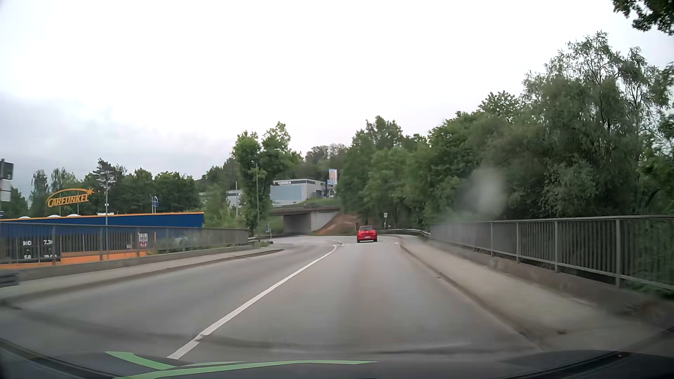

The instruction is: Follow the waypoints while adhering to traffic rules and regulations

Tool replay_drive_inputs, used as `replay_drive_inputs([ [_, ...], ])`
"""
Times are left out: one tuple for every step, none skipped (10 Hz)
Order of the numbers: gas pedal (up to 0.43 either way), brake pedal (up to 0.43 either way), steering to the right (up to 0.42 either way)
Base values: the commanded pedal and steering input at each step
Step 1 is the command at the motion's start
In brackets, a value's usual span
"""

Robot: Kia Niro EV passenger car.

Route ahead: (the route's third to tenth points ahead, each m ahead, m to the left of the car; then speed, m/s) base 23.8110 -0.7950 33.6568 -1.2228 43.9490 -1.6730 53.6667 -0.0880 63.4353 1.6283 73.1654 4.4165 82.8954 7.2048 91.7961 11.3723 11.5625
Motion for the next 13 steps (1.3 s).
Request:
replay_drive_inputs([
  [0.098,0.000,0.044],
  [0.087,0.000,0.038],
  [0.087,0.000,0.033],
  [0.087,0.000,0.029],
  [0.079,0.000,0.024],
  [0.079,0.000,0.022],
  [0.079,0.000,0.016],
  [0.079,0.000,0.013],
  [0.079,0.000,0.012],
  [0.079,0.000,0.011],
  [0.079,0.000,0.010],
  [0.079,0.000,0.007],
  [0.079,0.000,0.006],
])
